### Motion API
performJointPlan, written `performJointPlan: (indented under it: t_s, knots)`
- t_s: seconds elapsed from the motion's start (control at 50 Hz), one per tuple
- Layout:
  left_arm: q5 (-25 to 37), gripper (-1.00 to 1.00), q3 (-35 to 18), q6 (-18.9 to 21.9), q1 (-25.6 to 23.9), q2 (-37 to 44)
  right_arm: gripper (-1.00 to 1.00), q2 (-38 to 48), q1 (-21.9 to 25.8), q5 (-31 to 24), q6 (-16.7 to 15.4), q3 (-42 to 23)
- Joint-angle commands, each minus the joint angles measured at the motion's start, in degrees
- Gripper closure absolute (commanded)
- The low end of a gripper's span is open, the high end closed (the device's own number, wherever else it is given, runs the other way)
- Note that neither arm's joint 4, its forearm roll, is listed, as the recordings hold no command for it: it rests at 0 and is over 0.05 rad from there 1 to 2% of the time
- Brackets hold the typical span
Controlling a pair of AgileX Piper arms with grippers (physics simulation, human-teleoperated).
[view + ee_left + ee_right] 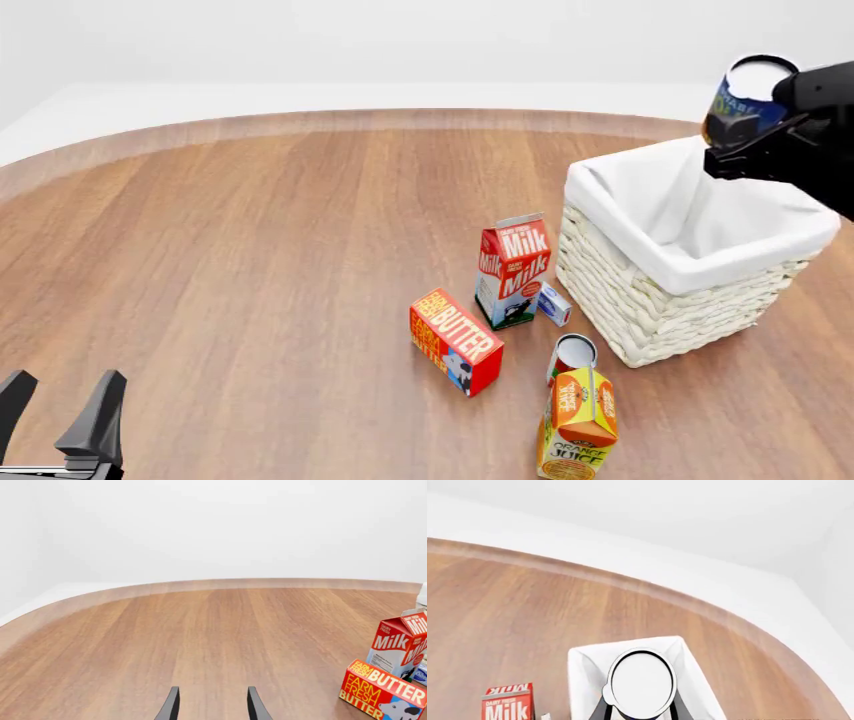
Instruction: Pick up the alphabet soup, and put it in the basket.
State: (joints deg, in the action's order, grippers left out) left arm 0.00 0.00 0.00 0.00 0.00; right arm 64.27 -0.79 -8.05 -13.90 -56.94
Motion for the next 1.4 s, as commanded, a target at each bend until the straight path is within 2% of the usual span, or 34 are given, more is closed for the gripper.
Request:
performJointPlan:
  t_s: [0.02,0.56,1.04,1.4]
  knots:
    - [0.0,-1.00,0.0,0.0,0.0,0.0,1.00,0.7,-0.2,-2.0,-0.6,-1.3]
    - [0.0,-1.00,0.0,0.0,0.0,0.0,1.00,3.7,0.1,-4.7,-2.1,-1.4]
    - [0.0,-1.00,0.0,0.0,0.0,0.0,1.00,8.4,-2.2,-5.4,-4.0,-3.3]
    - [0.0,-1.00,0.0,0.0,0.0,0.0,1.00,12.6,-3.0,-3.2,-4.7,-1.6]
